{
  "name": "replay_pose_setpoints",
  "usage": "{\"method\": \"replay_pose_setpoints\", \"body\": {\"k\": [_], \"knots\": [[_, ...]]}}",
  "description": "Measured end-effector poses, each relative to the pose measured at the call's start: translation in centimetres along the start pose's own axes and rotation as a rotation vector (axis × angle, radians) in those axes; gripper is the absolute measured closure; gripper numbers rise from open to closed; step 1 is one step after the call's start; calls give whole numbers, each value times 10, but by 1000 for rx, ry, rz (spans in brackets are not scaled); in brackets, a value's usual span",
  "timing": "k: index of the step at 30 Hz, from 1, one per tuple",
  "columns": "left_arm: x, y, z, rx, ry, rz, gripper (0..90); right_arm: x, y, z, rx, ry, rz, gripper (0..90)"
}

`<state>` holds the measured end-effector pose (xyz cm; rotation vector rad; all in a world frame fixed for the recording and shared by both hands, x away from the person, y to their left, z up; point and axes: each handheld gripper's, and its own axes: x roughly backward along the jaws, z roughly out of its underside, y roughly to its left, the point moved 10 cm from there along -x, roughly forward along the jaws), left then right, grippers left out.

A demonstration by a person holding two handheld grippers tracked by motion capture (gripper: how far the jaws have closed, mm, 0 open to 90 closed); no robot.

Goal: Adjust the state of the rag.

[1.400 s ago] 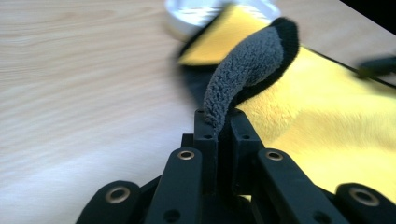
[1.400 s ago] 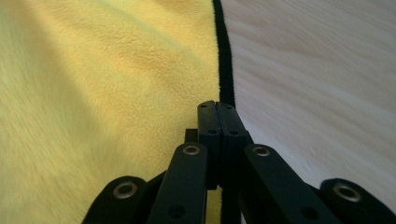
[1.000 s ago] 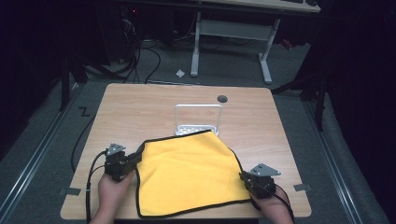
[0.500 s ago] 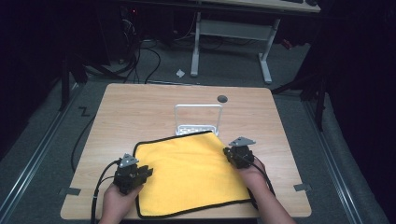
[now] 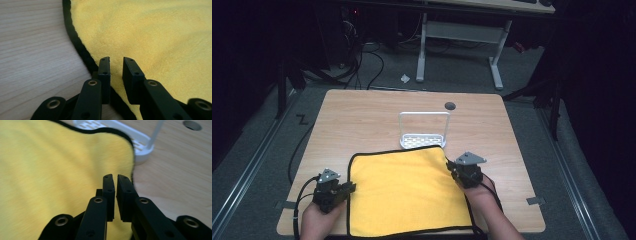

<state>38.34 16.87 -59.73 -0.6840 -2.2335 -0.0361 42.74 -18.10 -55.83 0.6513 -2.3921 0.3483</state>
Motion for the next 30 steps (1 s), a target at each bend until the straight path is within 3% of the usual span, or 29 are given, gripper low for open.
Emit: {"method": "replay_pose_setpoints", "body": {"k": [2, 4, 8, 12, 14, 17, 20, 23, 26, 30], "knots": [[0, 2, 0, 11, -5, 4, 782, -13, -11, -1, -16, 25, 25, 900], [0, 3, 0, 12, -9, 9, 792, -31, -17, 1, -27, 66, 20, 900], [0, 2, 0, 5, -10, 4, 796, -50, -6, 10, -7, 132, -6, 900], [0, 2, 0, 1, -8, 3, 794, -38, -7, 19, 25, 131, 28, 900], [-1, -3, 0, -3, -8, 29, 792, -27, -13, 30, 36, 136, 55, 900], [-8, -15, -3, -28, -7, 72, 792, -10, -34, 46, 13, 137, 97, 900], [-24, -37, -14, -57, -6, 124, 790, 0, -62, 56, -33, 133, 141, 900], [-42, -60, -26, -108, -10, 132, 781, 1, -92, 60, -59, 138, 210, 900], [-55, -75, -35, -134, -12, 149, 780, -2, -117, 60, -94, 148, 253, 900], [-60, -81, -39, -135, -18, 162, 780, -2, -133, 61, -135, 153, 274, 900]]}}
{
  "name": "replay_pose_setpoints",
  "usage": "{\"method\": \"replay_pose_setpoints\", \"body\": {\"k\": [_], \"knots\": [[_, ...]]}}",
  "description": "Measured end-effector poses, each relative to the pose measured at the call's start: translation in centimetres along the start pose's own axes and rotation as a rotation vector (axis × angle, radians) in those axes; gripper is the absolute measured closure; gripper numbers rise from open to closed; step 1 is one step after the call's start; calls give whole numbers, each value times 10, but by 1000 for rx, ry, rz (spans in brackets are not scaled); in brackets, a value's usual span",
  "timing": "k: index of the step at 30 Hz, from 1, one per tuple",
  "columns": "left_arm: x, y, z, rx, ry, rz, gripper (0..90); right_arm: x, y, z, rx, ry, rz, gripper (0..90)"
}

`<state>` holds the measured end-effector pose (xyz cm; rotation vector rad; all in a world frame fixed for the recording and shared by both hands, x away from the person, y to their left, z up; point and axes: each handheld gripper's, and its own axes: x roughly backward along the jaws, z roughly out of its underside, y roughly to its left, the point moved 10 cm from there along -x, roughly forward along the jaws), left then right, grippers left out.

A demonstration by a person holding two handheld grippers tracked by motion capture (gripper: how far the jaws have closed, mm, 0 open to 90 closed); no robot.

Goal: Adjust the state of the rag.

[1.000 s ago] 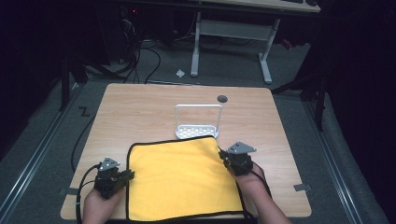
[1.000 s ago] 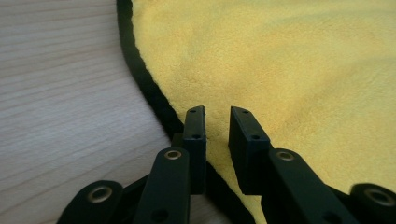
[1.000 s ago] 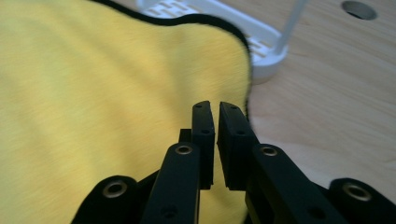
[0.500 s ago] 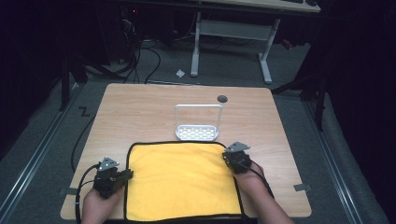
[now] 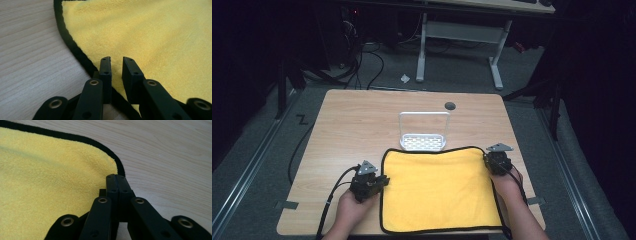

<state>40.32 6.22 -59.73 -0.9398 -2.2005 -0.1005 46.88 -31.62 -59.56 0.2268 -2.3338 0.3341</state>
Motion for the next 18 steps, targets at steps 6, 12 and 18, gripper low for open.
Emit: {"method": "replay_pose_setpoints", "body": {"k": [6, 12, 18], "knots": [[4, 0, 3, 4, -6, 8, 768, 8, 4, -3, 3, -22, 6, 798], [7, 2, -2, 10, -43, -2, 719, 28, 10, -9, 0, -86, -2, 760], [11, 9, -7, 15, -72, -25, 660, 41, 16, -5, -13, -119, -21, 715]]}}
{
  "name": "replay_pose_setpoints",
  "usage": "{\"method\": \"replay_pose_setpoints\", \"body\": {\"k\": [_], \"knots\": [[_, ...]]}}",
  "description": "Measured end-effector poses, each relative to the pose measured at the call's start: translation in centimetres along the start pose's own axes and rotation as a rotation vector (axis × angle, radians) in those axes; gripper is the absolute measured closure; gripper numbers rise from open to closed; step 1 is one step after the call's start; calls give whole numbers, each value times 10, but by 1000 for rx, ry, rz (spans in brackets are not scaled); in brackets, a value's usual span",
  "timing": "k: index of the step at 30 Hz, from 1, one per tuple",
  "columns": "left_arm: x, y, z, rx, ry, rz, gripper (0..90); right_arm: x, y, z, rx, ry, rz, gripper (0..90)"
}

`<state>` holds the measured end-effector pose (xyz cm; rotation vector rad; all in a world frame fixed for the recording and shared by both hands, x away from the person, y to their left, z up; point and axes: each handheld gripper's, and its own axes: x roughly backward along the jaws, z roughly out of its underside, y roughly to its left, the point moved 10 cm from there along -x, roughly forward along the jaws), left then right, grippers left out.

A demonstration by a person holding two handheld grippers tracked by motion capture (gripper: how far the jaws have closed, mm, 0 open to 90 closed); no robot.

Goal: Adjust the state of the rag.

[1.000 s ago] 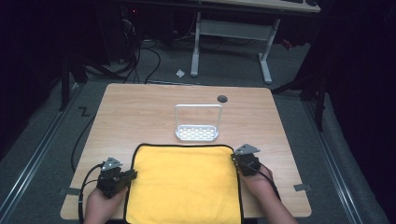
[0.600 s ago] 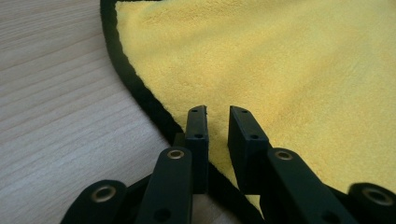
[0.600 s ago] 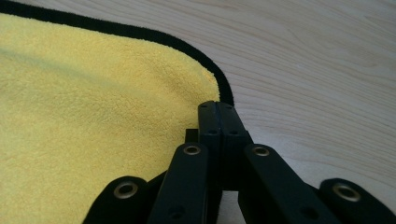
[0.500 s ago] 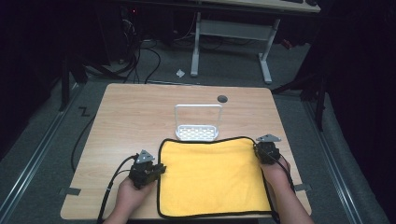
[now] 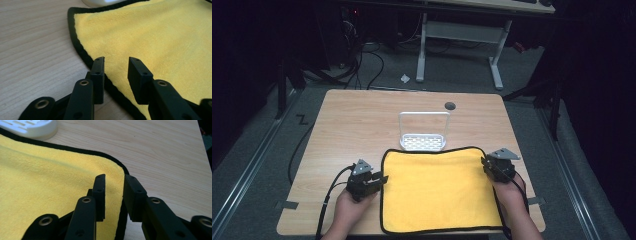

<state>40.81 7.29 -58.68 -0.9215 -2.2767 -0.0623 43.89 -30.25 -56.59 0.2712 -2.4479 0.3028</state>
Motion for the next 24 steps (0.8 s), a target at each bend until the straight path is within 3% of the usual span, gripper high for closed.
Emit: {"method": "replay_pose_setpoints", "body": {"k": [9, 18, 24], "knots": [[7, 20, -9, -22, -33, -59, 593, 30, 16, 10, 19, -52, -33, 689], [7, 37, -18, 20, -83, -86, 549, 58, 73, 7, 103, -116, -111, 642], [-4, 42, -22, 28, -70, -80, 523, 66, 112, 2, 147, -143, -173, 631]]}}
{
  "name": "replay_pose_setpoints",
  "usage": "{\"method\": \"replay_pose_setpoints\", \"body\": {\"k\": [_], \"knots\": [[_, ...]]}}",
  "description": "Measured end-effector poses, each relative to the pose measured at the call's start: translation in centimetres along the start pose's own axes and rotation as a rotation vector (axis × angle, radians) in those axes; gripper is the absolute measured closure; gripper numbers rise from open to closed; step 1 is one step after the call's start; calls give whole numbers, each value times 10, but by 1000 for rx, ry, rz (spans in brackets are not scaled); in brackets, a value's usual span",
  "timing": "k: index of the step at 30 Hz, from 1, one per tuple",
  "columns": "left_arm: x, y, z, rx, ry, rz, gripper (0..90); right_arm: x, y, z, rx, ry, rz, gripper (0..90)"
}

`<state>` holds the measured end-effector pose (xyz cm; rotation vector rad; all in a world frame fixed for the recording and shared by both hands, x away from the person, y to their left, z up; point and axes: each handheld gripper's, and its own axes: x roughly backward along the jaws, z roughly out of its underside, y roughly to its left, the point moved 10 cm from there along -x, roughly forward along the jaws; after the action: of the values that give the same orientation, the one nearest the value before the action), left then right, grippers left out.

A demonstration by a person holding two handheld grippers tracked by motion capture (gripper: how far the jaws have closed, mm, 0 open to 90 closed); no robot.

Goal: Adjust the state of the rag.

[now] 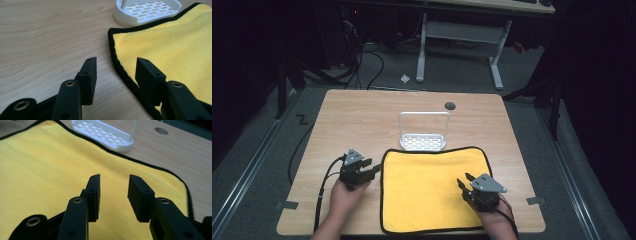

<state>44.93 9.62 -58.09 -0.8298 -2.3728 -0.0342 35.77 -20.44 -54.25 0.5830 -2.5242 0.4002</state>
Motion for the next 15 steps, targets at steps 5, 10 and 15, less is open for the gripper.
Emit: {"method": "replay_pose_setpoints", "body": {"k": [5, 10, 15], "knots": [[-12, 4, -9, 28, 9, 4, 509, -9, 28, -10, 40, -11, -47, 625], [-29, 0, -16, -21, 35, -8, 488, -18, 51, -17, 72, -13, -85, 621], [-48, -3, -21, -34, 71, -22, 504, -22, 72, -21, 106, -15, -106, 616]]}}
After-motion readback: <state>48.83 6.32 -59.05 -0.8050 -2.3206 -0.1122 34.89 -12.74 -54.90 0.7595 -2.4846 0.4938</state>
